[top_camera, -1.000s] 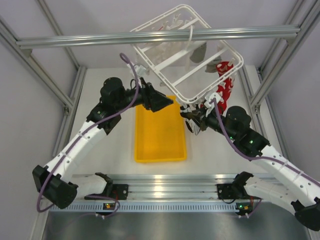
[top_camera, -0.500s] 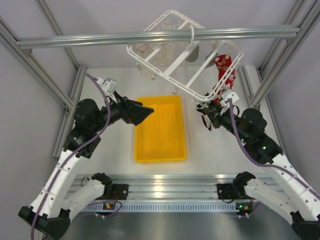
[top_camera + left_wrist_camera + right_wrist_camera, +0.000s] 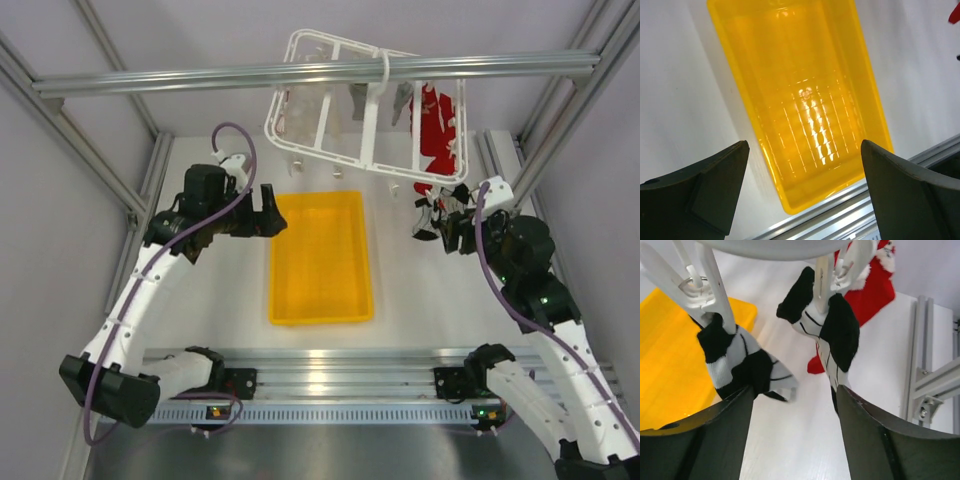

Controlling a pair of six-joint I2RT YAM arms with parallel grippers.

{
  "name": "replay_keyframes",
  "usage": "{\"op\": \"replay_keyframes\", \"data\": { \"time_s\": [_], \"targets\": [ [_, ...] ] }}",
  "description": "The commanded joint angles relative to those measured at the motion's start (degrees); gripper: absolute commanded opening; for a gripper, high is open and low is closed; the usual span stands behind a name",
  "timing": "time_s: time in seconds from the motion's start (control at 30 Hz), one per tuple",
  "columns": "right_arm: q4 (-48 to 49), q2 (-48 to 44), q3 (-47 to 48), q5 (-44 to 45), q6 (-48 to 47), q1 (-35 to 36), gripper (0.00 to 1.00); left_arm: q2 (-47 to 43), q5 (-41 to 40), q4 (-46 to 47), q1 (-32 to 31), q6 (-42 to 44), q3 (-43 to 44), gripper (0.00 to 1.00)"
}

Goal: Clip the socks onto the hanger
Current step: Clamp the sock onto the hanger, then reset both arms

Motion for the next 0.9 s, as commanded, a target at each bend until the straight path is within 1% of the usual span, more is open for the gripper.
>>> {"op": "replay_keyframes", "data": {
  "time_s": [0.0, 0.07, 0.13, 0.2, 0.3, 0.43, 0.53, 0.67, 0.87],
  "targets": [
    [-3.0, -3.3, 2.9, -1.5, 0.3, -2.5, 0.69, -3.0, -4.8, -4.7, 0.1, 5.5, 1.6, 0.98],
    [-5.1, -6.2, 2.3, -2.1, 0.0, -2.8, 0.78, -5.1, -5.9, -4.2, 0.1, 6.7, 0.3, 0.98],
    [-7.0, -9.7, 1.7, -3.3, -0.5, -2.8, 0.83, -6.4, -7.3, -3.2, 0.1, 7.6, -0.5, 0.98],
    [-10.1, -12.8, 0.8, -4.0, -0.7, -2.8, 0.92, -8.3, -9.5, -1.9, 0.1, 8.4, -2.0, 0.98],
    [-13.9, -16.7, -0.3, -5.3, -1.3, -2.8, 0.99, -10.2, -11.6, -1.0, 0.1, 11.2, -2.9, 0.98],
    [-17.5, -20.7, -1.7, -8.3, -0.7, -2.8, 1.0, -13.1, -17.3, -0.5, 0.2, 14.2, -3.7, 0.98],
    [-16.9, -22.7, -2.1, -9.1, 0.1, -2.8, 1.0, -15.9, -19.6, -0.8, 0.5, 14.7, -4.5, 0.98],
    [-17.2, -22.7, -1.8, -7.3, 1.3, -2.8, 1.0, -18.7, -22.0, -1.4, 1.7, 11.6, -6.9, 0.98],
    [-17.5, -24.9, -1.1, -8.2, 0.9, -3.9, 1.0, -22.6, -22.5, -1.2, 3.5, 12.7, -8.6, 0.98]
  ]
}}
